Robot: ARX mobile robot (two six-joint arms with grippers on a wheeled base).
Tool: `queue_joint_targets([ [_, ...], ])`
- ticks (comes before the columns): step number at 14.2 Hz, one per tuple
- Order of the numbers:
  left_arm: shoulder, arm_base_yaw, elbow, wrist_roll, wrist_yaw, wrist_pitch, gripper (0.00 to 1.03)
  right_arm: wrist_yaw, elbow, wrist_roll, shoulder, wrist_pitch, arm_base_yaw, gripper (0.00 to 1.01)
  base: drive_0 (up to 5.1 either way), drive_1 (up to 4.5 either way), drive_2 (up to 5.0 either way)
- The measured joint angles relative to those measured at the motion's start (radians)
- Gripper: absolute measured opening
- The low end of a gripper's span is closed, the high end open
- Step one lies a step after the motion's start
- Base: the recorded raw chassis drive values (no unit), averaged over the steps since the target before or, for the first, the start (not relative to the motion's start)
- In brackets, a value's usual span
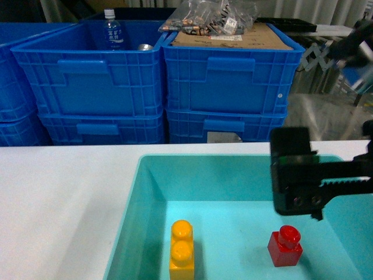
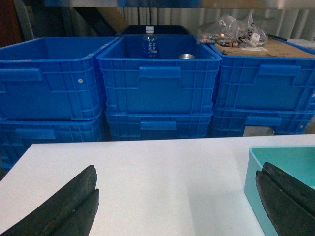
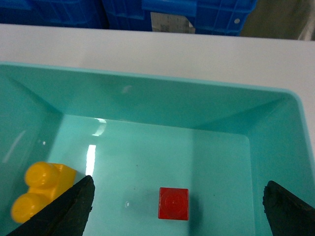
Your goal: Pick red block from blue box to shelf
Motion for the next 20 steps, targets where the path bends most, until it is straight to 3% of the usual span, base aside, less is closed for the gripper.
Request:
queue_joint_targets([
  [3, 0.0, 0.0, 0.0, 0.0, 0.0, 0.0, 0.98, 0.019, -0.051, 0.014, 0.151, 0.16, -0.003, 0.98, 0.0, 0.0, 0.0],
  [6, 0.0, 0.0, 0.0, 0.0, 0.0, 0.0, 0.98, -0.029, -0.098, 0.06, 0.256, 0.311, -0.023, 0.98, 0.0, 0.0, 0.0],
  [7, 0.0, 0.0, 0.0, 0.0, 0.0, 0.0, 0.98, -0.026, -0.1, 0.064, 0.296, 0.359, -0.021, 0.98, 0.0, 0.0, 0.0],
  [8, 0.0, 0.0, 0.0, 0.0, 0.0, 0.0, 0.98, 0.015, -0.101, 0.051, 0.36, 0.425, -0.007, 0.98, 0.0, 0.0, 0.0],
  [12, 0.0, 0.0, 0.0, 0.0, 0.0, 0.0, 0.98, 0.028, -0.097, 0.02, 0.506, 0.508, 0.011, 0.98, 0.0, 0.0, 0.0],
  [20, 0.0, 0.0, 0.0, 0.0, 0.0, 0.0, 0.98, 0.014, -0.039, 0.009, 0.621, 0.52, -0.035, 0.98, 0.0, 0.0, 0.0],
])
